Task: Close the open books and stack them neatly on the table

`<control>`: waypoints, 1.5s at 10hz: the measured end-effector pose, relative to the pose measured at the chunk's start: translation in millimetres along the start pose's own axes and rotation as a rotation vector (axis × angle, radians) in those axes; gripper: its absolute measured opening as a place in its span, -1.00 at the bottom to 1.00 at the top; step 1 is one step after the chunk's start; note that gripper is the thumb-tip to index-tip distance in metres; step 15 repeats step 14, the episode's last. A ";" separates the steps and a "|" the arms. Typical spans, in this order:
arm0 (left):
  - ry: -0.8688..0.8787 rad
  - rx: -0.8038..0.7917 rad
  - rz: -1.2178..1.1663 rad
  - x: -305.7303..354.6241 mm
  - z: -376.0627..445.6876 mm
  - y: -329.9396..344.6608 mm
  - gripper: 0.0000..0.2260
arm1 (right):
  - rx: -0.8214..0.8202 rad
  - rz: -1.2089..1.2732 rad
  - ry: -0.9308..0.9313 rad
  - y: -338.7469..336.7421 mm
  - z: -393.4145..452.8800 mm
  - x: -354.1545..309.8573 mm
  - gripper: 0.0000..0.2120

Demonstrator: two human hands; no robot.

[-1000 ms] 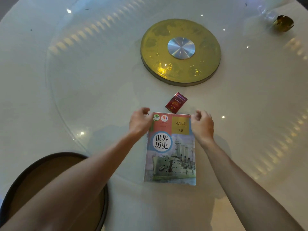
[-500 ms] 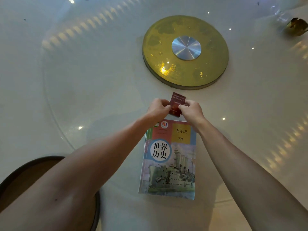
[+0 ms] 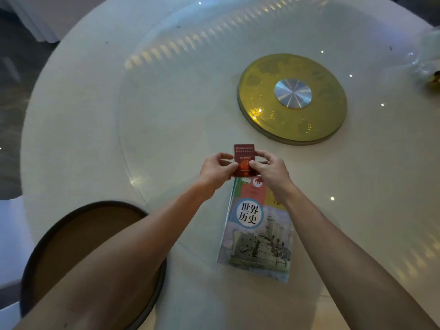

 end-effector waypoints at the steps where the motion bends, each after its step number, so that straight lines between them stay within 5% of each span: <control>1: -0.023 0.084 -0.074 -32.4 -37.1 -32.2 -0.76 | -0.103 -0.046 0.022 35.6 -29.7 5.7 -0.67; 5: -0.227 0.456 -0.197 -198.4 -159.7 -159.9 -0.84 | -0.456 -0.331 0.118 221.9 -119.1 86.1 -0.73; 7: -0.312 0.512 -0.160 -254.1 -187.4 -190.2 -0.82 | -0.538 -0.498 0.116 275.0 -141.1 116.4 -0.76; 12: -0.439 0.433 0.264 -254.7 -183.8 -217.2 -0.73 | -0.578 -0.710 0.119 299.2 -143.1 135.5 -0.61; 14: -0.109 0.521 0.660 -217.1 -173.7 -208.7 -0.60 | -0.466 -0.821 -0.087 267.2 -145.6 104.4 -0.63; 15: -0.109 0.521 0.660 -217.1 -173.7 -208.7 -0.60 | -0.466 -0.821 -0.087 267.2 -145.6 104.4 -0.63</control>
Point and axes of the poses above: each hand's wrist, its own z-axis towards the middle knuckle, its own y-axis out of the palm, x = y × z, the point moved 1 cm from there along z, towards the middle knuckle, and after that the axes turned 10 degrees about z, right-handed, at the moved point
